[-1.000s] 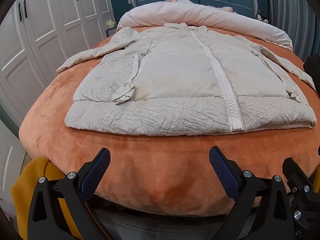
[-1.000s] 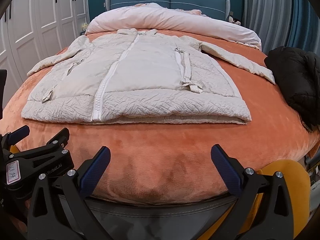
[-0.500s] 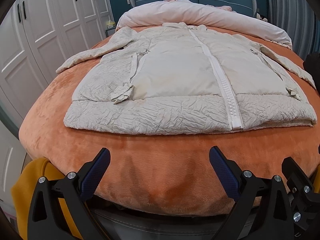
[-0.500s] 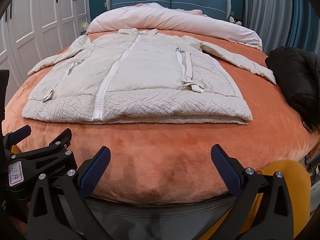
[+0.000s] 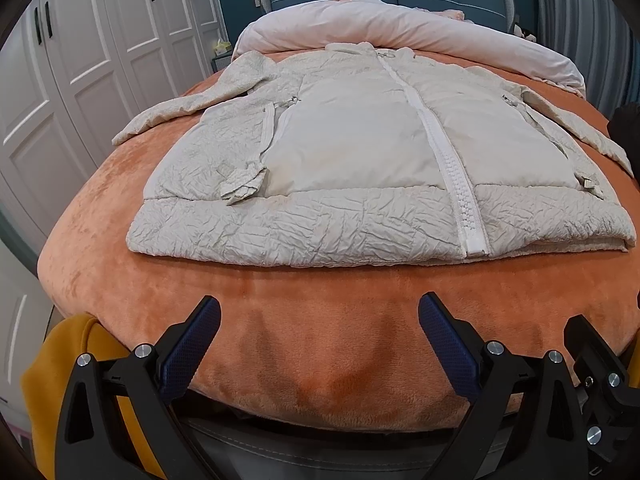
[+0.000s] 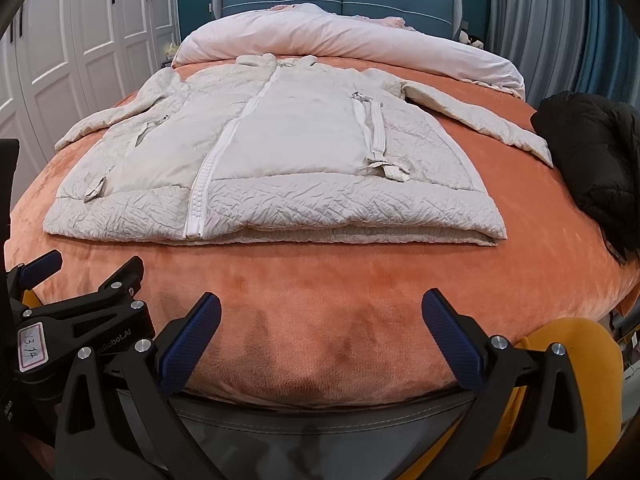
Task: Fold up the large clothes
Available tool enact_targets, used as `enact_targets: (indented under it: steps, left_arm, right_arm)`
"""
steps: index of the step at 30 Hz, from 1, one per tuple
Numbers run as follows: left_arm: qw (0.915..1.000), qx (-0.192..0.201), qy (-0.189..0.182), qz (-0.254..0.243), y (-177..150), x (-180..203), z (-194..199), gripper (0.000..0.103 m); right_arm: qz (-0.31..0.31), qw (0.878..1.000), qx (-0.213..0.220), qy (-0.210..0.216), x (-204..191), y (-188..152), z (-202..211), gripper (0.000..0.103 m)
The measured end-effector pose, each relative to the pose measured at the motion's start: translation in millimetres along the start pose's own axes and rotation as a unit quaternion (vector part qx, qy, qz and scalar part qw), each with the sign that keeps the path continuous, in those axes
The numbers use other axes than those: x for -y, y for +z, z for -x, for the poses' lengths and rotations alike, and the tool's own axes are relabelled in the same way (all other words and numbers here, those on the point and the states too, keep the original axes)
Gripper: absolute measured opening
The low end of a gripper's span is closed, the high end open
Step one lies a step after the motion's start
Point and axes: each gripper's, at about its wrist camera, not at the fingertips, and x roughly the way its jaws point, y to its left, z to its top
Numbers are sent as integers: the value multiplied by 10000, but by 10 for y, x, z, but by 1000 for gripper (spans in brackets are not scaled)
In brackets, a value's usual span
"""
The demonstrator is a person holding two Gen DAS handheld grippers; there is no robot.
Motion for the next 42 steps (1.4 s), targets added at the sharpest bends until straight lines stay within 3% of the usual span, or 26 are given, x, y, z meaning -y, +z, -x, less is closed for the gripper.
enact_targets:
  steps: [42]
  left_arm:
    - [10000,-3,2,-4,-7,-8,-11,96]
  right_arm:
    - [-9,10000,-40,18,-14,-31,-44,98]
